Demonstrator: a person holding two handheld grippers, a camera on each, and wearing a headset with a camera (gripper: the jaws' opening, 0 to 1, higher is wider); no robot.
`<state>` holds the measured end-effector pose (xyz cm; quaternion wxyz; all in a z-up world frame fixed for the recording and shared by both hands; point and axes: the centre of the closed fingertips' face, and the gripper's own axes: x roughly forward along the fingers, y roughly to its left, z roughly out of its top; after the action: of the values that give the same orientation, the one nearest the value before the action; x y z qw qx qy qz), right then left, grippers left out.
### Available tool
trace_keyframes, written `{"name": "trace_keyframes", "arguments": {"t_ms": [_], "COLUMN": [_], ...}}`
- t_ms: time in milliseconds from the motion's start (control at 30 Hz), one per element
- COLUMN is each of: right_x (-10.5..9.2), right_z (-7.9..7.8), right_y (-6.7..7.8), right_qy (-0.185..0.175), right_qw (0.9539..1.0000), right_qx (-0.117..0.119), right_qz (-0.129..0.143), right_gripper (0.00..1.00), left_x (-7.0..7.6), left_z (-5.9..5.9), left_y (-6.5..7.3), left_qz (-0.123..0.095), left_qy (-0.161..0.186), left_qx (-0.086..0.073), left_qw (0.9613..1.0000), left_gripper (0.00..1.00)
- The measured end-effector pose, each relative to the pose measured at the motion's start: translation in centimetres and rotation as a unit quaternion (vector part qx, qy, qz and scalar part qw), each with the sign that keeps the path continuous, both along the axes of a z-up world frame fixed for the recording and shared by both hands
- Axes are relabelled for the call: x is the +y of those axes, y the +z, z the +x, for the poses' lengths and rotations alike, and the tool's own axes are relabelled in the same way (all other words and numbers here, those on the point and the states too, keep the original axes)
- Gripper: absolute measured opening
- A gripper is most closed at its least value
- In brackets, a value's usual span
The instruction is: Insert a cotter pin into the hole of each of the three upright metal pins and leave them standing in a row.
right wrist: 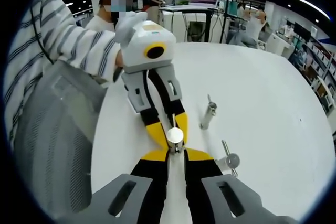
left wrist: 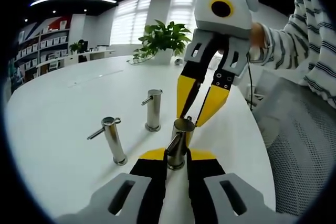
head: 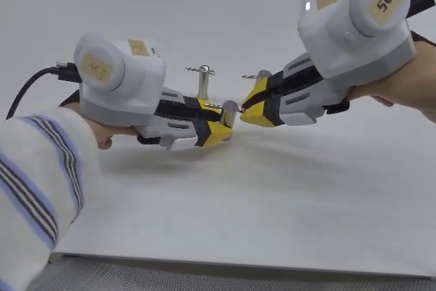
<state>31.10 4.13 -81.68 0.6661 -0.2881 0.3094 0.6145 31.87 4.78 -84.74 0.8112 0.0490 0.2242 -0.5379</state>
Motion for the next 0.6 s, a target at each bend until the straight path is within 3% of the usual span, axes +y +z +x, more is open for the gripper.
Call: {"name": "trace_keyframes", "arguments": {"t_ms": [100, 167, 233, 367, 433, 533, 600], "right_x": [-0.1, 0.1, 0.2, 0.1, 0.2, 0.6, 0.8], "right_z": [0.1, 0.0, -0.1, -0.2, -0.2, -0.2, -0.2], "right_y": [0.0, 0.0, -0.1, -0.6, -0.7, -0.8, -0.8], "right_qy": [-0.007, -0.008, -0.009, -0.006, -0.007, -0.013, -0.014], "right_qw": [1.0, 0.9999, 0.9999, 0.9999, 0.9998, 0.9993, 0.9991], "right_qx": [0.004, 0.007, 0.009, 0.009, 0.013, 0.022, 0.023], "right_qz": [0.004, 0.008, 0.012, 0.011, 0.016, 0.028, 0.033], "right_gripper": [0.13, 0.16, 0.19, 0.25, 0.28, 0.31, 0.32], "left_x": [0.0, 0.0, -0.1, 0.1, 0.3, 0.2, 0.3], "left_z": [-0.1, -0.2, -0.4, -0.9, -1.1, -1.5, -1.8], "left_y": [0.0, 0.1, 0.2, 0.6, 0.6, 1.0, 1.1], "left_qz": [0.002, 0.0, -0.01, -0.01, -0.012, -0.035, -0.036], "left_qy": [0.0, 0.001, 0.001, -0.003, -0.002, 0.003, 0.003], "left_qx": [-0.004, -0.004, 0.005, 0.003, 0.009, 0.024, 0.023], "left_qw": [1.0, 1.0, 0.9999, 0.9999, 0.9999, 0.9991, 0.9991], "left_gripper": [0.18, 0.25, 0.32, 0.46, 0.56, 0.79, 0.88]}}
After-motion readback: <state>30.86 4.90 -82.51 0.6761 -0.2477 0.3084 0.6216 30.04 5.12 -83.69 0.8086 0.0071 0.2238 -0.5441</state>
